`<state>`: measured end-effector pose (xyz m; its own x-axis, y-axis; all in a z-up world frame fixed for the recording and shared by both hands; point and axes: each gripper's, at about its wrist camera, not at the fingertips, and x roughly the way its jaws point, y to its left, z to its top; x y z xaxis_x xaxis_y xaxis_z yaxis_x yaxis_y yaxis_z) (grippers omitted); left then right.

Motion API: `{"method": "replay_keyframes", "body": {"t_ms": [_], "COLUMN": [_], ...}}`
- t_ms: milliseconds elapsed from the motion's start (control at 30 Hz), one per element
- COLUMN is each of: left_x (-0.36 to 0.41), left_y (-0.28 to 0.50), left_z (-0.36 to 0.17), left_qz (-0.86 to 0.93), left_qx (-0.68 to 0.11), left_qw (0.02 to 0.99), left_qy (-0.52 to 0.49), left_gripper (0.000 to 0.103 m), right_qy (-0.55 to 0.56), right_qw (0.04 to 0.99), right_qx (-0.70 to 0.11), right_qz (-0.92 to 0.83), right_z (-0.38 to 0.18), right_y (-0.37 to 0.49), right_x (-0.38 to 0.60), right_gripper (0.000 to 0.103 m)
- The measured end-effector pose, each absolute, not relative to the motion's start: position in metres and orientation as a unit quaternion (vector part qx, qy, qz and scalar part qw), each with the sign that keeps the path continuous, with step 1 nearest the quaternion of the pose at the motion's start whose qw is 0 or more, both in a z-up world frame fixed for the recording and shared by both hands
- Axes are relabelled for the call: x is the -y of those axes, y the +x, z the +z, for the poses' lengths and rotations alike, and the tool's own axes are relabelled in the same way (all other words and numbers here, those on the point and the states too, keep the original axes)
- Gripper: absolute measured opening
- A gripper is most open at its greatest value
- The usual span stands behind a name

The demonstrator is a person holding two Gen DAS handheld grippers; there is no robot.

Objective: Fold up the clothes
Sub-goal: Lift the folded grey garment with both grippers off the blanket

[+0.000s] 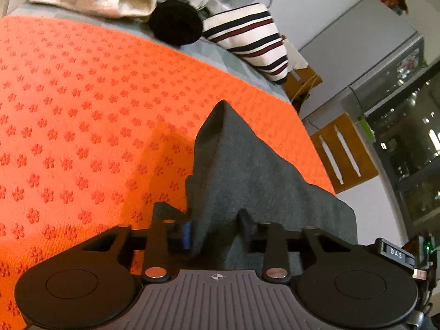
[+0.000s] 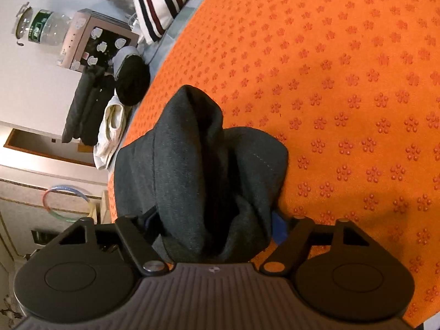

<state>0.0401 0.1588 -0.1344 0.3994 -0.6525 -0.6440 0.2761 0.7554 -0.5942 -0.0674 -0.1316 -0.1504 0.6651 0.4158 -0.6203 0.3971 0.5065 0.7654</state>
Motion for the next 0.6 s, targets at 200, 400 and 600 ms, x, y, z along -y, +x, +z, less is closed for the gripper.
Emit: {"method": "replay_keyframes", "body": {"t_ms": [200, 400, 600], "left_x": [-0.148, -0.124, -0.078], "left_y": [0.034, 0.022, -0.003], "left_z": [-0.117, -0.098, -0.077], "left_qz": [-0.323, -0.354, -0.385], "left_qx": [-0.451, -0.443, -0.433], "left_qw": [0.813, 0.808, 0.807], "left_qy": [-0.176, -0.158, -0.117], "left_gripper": [0.021, 0.021, 0.021], "right_qy": [0.482, 0.475, 0.469], "right_qw": [0.786, 0.803, 0.814], "right_qx": [-0.386, -0.36, -0.343], "right_qz": [0.005, 0.0, -0.009], "right_z": [-0.133, -0.111, -0.091], "right_y": [-0.077, -0.104, -0.142], "right_x": [0.14, 0.155, 0.184], "right_gripper": [0.074, 0.073, 0.074]}}
